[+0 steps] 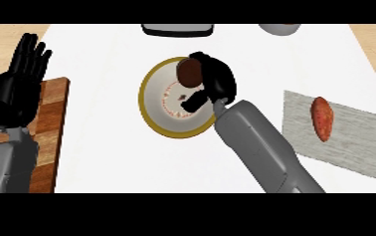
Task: Pick the cupcake from the placemat and place it in the bowl
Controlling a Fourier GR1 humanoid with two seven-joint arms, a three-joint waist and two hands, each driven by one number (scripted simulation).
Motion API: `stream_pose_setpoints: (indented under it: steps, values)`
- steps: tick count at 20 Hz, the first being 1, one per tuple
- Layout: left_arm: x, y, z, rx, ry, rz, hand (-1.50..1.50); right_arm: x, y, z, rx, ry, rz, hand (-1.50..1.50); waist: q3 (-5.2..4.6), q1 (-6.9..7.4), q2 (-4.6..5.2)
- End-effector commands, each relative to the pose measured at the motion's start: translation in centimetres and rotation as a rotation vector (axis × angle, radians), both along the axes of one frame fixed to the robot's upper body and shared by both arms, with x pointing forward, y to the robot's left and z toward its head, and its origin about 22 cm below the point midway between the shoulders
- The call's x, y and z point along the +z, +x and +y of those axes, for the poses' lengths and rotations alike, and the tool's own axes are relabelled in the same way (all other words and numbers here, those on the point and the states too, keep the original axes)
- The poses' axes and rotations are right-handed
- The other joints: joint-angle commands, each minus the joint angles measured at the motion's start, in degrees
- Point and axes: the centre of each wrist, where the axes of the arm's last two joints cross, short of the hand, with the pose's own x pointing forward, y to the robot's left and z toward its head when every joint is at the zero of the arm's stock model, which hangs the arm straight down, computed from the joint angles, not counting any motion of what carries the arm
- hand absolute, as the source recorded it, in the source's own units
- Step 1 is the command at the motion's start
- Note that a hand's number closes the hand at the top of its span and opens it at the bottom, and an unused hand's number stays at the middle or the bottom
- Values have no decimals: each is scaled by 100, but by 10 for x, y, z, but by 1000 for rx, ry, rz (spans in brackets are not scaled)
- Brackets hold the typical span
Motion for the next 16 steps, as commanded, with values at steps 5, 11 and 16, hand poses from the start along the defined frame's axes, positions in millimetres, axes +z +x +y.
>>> stream_pose_setpoints:
  steps: [5,11,16]
  values:
    - [-6,-2,1,6,-8,5,0,-17,8,-12,-78,281,-208,-150,2,-19,-1]
    - [-1,0,8,37,-12,18,0,-12,12,-34,-255,374,-352,-150,-2,-202,-55]
    - [-4,-7,9,35,10,12,0,-11,14,-110,-369,474,-376,-150,0,-228,-63]
